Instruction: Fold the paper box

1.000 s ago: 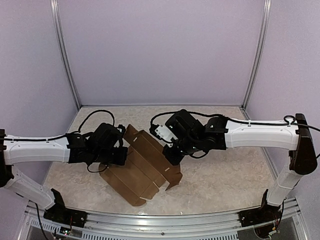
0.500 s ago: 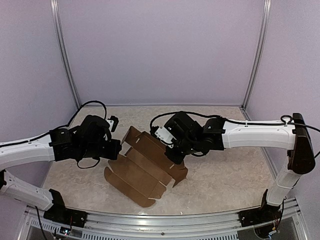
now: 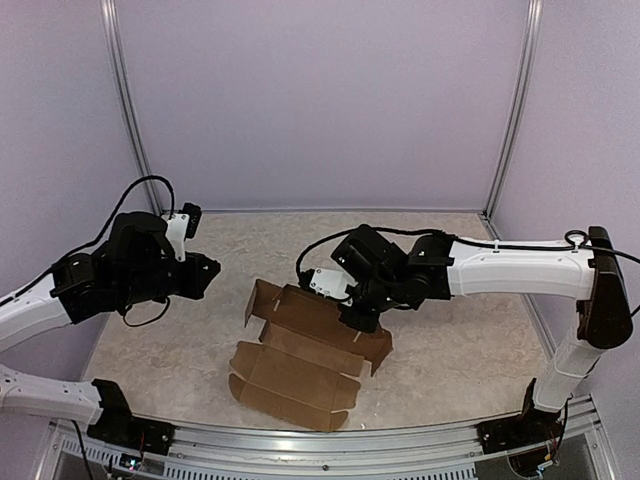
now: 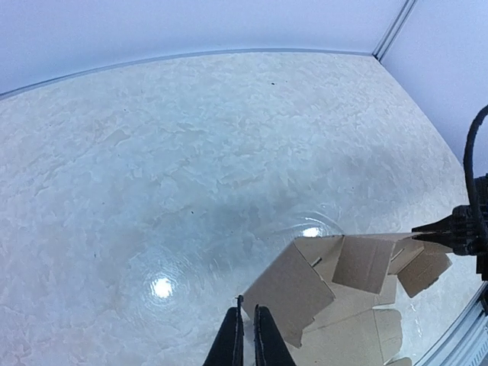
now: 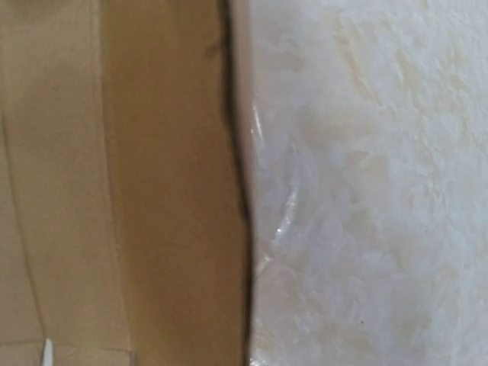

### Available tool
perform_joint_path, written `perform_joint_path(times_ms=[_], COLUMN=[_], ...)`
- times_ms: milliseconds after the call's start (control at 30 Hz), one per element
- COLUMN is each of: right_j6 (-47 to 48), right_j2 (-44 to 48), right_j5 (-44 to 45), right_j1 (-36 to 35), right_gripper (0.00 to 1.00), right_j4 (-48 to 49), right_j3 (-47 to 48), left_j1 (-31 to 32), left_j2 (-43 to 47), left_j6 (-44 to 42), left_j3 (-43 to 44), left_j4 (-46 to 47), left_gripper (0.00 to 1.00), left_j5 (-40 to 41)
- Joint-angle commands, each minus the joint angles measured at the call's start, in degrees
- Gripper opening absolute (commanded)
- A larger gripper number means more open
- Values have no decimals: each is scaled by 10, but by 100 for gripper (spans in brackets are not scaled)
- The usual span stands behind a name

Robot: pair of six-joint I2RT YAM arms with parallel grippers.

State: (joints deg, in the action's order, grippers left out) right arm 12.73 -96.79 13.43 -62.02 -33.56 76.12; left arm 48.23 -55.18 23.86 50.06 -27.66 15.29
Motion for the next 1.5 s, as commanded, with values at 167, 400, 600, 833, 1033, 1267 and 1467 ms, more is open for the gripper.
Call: perform_joint_path(times_ms=[167, 400, 600, 833, 1033, 1267, 1467], right_j6=[102, 150, 157, 161, 157, 153, 149], right_j2=[47, 64, 58, 60, 60, 59, 62], right_j5=[-47, -111, -133, -157, -153, -139, -107], right_j1=[5, 5, 5, 5, 4, 4, 3], right_gripper=[0, 0, 0, 0, 0, 0, 0], right_j4=[-38, -65, -86, -95, -97, -82, -64], right_j3=[7, 21, 48, 64, 81, 80, 67], left_j1=[-93, -110, -110, -109, -102, -84, -63], left_j2=[35, 26, 31, 76, 105, 112, 114], left_j6=[-23, -12, 12, 39, 64, 82, 81], left_j3=[-56, -68, -106, -148, -181, -211, -224], left_j4=[94, 122, 156, 205, 249, 300, 324], left_gripper=[35, 55, 62, 67, 71, 72, 75], left_j5=[-113, -191, -264, -343, -382, -398, -402])
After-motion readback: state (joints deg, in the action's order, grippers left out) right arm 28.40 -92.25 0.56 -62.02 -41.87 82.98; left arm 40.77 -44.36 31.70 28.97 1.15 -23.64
